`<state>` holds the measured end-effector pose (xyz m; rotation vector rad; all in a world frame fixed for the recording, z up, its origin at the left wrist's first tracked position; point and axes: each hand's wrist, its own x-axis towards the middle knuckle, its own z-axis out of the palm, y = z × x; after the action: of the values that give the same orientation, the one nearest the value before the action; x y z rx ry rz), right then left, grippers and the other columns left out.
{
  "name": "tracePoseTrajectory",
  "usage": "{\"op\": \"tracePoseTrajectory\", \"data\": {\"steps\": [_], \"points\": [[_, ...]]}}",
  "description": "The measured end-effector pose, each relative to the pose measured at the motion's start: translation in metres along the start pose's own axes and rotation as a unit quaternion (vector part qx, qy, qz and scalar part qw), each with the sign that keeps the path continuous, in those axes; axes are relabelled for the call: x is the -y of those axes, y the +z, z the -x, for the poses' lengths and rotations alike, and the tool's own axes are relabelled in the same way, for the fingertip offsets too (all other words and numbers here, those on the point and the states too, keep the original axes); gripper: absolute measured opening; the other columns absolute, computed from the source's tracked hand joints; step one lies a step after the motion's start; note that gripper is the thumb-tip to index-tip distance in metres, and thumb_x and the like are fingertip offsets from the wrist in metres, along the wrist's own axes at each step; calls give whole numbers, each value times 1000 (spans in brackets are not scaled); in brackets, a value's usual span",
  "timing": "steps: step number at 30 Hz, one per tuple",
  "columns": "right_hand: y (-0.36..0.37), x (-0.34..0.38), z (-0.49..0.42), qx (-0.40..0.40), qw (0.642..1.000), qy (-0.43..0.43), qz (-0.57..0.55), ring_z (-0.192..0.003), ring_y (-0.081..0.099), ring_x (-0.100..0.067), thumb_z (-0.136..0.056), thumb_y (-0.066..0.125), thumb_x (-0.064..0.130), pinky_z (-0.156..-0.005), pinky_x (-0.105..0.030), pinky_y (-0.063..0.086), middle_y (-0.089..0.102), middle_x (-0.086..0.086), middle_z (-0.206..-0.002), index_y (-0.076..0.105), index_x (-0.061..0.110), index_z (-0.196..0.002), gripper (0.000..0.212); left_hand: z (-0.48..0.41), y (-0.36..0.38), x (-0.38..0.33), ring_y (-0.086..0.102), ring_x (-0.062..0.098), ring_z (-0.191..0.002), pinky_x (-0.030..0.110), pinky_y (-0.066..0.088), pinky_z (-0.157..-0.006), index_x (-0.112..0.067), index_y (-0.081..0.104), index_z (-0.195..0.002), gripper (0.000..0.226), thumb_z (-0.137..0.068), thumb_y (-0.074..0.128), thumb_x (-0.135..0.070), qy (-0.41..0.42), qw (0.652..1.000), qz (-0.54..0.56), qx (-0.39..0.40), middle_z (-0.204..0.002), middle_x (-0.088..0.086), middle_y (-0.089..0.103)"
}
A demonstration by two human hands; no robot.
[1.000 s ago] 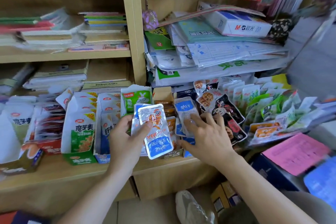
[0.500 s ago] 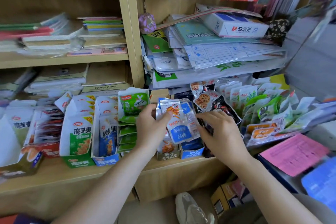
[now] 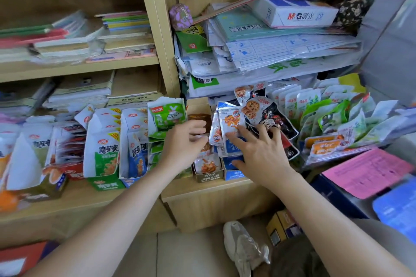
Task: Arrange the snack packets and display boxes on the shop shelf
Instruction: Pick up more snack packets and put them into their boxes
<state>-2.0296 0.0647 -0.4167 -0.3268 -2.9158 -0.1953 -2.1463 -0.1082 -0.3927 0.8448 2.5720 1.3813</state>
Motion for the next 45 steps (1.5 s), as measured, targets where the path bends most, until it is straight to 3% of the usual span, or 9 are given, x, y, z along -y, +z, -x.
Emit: {"op": "tracePoseTrajectory", "data": {"steps": [4,8,12,19,24,31,34,40,45], "points": [[-5,6,1,-14,1000,19,16,-128,44,-39,-80,68,51,-103,-60,30,54,0,-141,49,31,-138,65,45,-28,26,63,-5,-101,24,53,-92,-29,72,-119,29,-91,71,-22,61,993,-96,-5,-109,-20,71],[4,15,9,-26,999,19,27,-121,49,-41,-69,82,38,-98,-60,34,65,-3,-126,65,24,-120,55,79,-59,66,62,13,-107,32,47,-96,-24,74,-113,25,-88,71,-26,121,958,-250,-77,-113,-12,70],[12,23,18,-44,998,19,29,-122,49,-40,-62,89,30,-96,-61,30,68,-5,-120,73,22,-106,48,93,-64,95,61,18,-116,31,42,-102,-23,69,-127,41,-87,76,-24,64,961,-262,-56,-125,-8,66],[29,32,25,-63,997,19,37,-116,59,-32,-60,87,12,-103,-59,22,62,-9,-133,68,21,-117,61,95,-55,111,64,17,-110,36,55,-86,-26,65,-132,41,-91,70,-30,79,959,-262,-72,-127,-10,64],[37,32,28,-43,997,15,55,-132,47,-31,-80,74,27,-113,-64,5,42,-8,-153,52,22,-140,65,89,-50,112,66,13,-89,31,54,-72,-28,67,-127,36,-92,68,-38,78,956,-267,-88,-116,-9,66],[35,34,41,-22,1000,4,15,-124,56,-27,-83,71,38,-112,-58,24,50,-7,-147,60,22,-131,52,85,-31,95,56,23,-104,42,50,-86,-19,71,-122,42,-87,61,-41,113,927,-326,-151,-115,-1,67],[33,34,52,-4,1000,14,-19,-119,61,-28,-79,74,36,-108,-53,37,50,-9,-148,61,22,-131,56,80,-11,78,56,21,-107,43,50,-89,-20,71,-120,39,-87,60,-37,174,933,-289,-125,-116,-4,66],[28,24,68,10,993,15,-120,-144,37,-19,-89,61,32,-118,-52,12,40,1,-156,46,25,-146,59,64,33,53,48,17,-128,39,46,-104,-28,64,-132,43,-89,68,-30,263,934,-239,-23,-137,-11,58],[2,-2,88,-77,960,63,-260,-124,56,-11,-91,63,17,-108,-31,42,64,5,-132,67,20,-127,37,46,65,41,44,27,-138,51,41,-109,-28,54,-143,63,-84,75,-35,308,897,-316,37,-152,-4,48]]}}
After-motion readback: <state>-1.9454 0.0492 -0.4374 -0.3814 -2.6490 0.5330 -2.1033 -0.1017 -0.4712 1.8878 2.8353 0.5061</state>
